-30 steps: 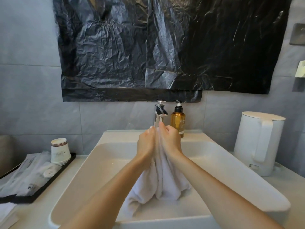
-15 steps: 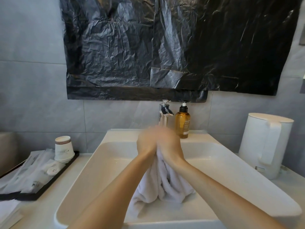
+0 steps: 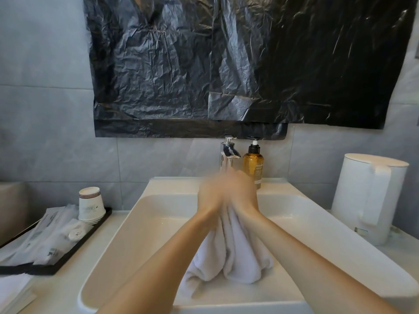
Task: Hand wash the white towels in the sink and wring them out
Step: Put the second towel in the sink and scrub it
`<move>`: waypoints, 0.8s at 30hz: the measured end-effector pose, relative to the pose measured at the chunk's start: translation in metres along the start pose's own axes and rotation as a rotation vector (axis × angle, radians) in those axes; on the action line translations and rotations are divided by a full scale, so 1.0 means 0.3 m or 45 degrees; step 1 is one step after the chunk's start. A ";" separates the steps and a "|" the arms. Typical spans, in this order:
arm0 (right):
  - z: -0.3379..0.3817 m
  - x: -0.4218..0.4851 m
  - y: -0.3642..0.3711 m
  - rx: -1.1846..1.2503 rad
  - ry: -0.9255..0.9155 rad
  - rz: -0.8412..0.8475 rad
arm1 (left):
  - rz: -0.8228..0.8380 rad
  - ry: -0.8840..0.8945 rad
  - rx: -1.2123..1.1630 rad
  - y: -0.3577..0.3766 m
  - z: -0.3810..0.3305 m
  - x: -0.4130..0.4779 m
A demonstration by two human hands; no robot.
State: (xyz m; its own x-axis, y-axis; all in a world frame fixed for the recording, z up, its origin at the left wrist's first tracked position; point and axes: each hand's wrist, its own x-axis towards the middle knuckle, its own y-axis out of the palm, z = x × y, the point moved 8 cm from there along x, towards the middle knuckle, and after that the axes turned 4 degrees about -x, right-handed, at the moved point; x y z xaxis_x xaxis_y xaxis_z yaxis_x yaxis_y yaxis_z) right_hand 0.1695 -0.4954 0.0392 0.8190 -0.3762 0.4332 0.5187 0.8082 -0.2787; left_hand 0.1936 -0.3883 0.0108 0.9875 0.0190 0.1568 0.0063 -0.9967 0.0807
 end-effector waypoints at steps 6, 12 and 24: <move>0.009 0.011 0.036 -0.020 -0.012 0.049 | -0.066 -0.015 -0.003 -0.032 0.013 0.016; 0.050 -0.067 0.039 -0.064 -0.220 0.085 | -0.121 0.029 -0.016 -0.042 0.000 0.032; 0.004 0.013 0.015 0.035 0.013 0.036 | -0.005 0.031 -0.010 -0.008 -0.013 -0.011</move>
State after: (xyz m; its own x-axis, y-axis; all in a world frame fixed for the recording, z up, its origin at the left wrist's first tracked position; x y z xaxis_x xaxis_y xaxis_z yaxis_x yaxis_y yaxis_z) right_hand 0.1748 -0.4926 0.0408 0.8359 -0.3572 0.4167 0.4882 0.8308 -0.2673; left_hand 0.1898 -0.3857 0.0138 0.9833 0.0249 0.1803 0.0088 -0.9960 0.0891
